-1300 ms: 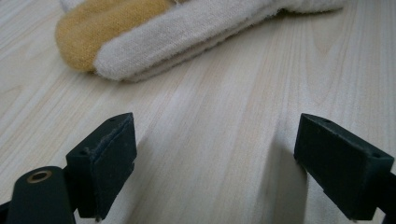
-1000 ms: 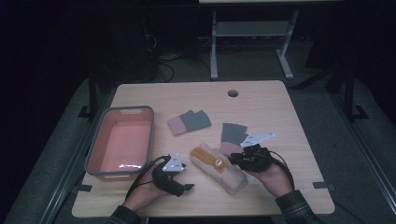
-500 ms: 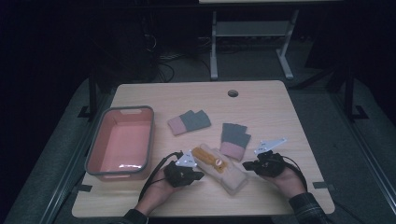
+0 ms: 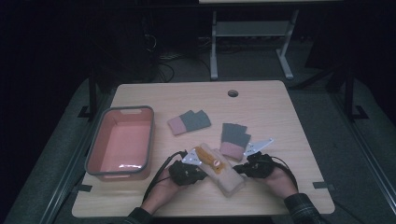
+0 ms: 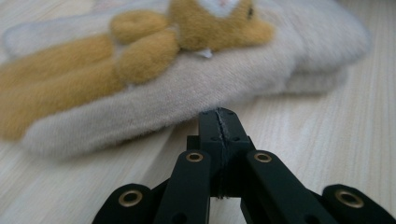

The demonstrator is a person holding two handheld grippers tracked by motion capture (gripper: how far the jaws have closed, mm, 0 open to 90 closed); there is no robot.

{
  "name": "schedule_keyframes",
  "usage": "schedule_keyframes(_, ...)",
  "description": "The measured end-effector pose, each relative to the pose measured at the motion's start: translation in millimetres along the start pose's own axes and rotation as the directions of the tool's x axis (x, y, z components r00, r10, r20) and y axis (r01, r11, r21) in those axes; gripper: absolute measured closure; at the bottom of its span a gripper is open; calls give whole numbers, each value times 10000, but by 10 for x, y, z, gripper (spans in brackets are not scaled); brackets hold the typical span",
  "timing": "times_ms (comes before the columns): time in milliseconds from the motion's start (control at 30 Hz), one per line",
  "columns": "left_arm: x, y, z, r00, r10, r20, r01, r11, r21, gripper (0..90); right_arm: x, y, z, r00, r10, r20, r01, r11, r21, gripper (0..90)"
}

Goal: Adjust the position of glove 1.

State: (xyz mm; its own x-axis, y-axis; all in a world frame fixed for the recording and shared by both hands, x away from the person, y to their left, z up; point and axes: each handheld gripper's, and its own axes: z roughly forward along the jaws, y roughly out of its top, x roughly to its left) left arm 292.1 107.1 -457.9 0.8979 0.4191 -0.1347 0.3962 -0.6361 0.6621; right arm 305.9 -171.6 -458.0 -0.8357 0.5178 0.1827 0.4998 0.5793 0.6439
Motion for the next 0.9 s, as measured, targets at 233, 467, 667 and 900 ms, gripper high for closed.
schedule_keyframes(233,109,-55,-92,9992,-270,-287,274,9995,134,894,157,106,154,9975,-459,-539,461,9989,31,900)
schedule_keyframes(467,203,-112,-180,9960,-681,-579,690,9975,131,894,305,201,286,9927,-751,-941,758,9971,47,900)
schedule_keyframes(667,254,-129,-236,9909,-942,-962,968,9950,228,894,436,283,402,9869,-1017,-1249,1025,9947,-2,900)
schedule_keyframes(900,279,-125,-238,9880,-1044,-1137,1070,9941,172,894,543,359,523,9773,-1448,-1548,1464,9892,-15,900)
